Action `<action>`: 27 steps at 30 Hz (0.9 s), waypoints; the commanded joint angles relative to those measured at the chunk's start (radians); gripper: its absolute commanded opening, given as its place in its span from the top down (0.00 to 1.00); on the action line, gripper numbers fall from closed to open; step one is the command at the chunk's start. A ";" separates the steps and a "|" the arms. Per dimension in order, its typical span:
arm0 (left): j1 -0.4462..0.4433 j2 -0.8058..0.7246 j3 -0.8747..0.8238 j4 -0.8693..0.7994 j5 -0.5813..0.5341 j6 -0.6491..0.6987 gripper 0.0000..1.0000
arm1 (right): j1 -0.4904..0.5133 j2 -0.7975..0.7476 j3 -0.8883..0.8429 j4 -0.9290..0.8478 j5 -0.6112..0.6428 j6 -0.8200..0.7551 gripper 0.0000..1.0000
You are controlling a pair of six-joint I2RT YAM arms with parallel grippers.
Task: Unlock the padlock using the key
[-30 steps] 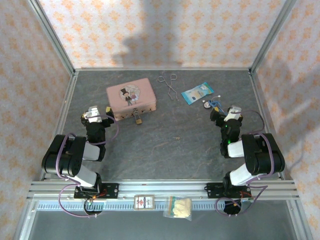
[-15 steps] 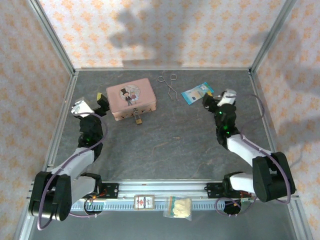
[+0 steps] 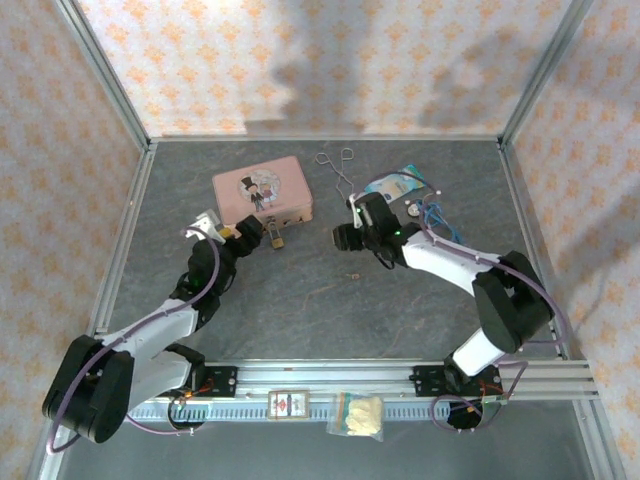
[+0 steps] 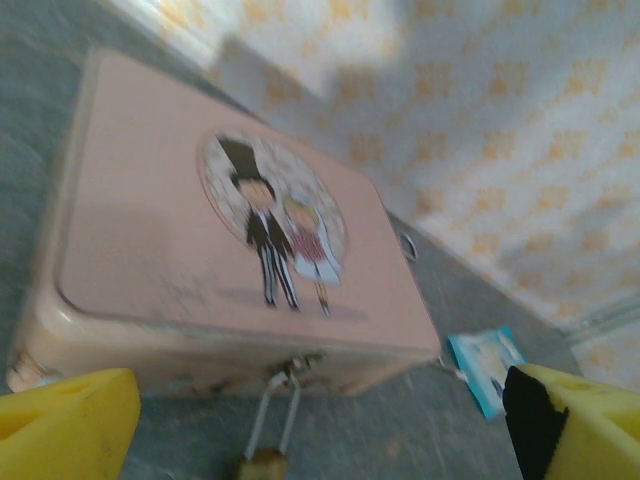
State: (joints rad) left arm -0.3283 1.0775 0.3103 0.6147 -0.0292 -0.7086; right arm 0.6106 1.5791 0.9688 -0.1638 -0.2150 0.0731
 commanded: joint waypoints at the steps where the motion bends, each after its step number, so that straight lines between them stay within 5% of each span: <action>1: -0.021 0.048 0.001 0.036 0.034 -0.073 0.07 | 0.015 0.052 0.030 -0.241 -0.028 -0.024 0.46; 11: -0.029 0.235 0.113 0.163 0.091 -0.091 0.07 | 0.028 0.137 0.034 -0.268 0.000 -0.013 0.57; 27: -0.031 0.303 0.161 0.168 0.109 -0.106 0.07 | 0.059 0.116 -0.056 -0.267 -0.045 0.071 0.66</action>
State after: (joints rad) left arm -0.3473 1.3773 0.4446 0.7532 0.0643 -0.7971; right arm 0.6418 1.7020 0.9497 -0.3775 -0.2295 0.1062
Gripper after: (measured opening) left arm 0.933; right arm 0.342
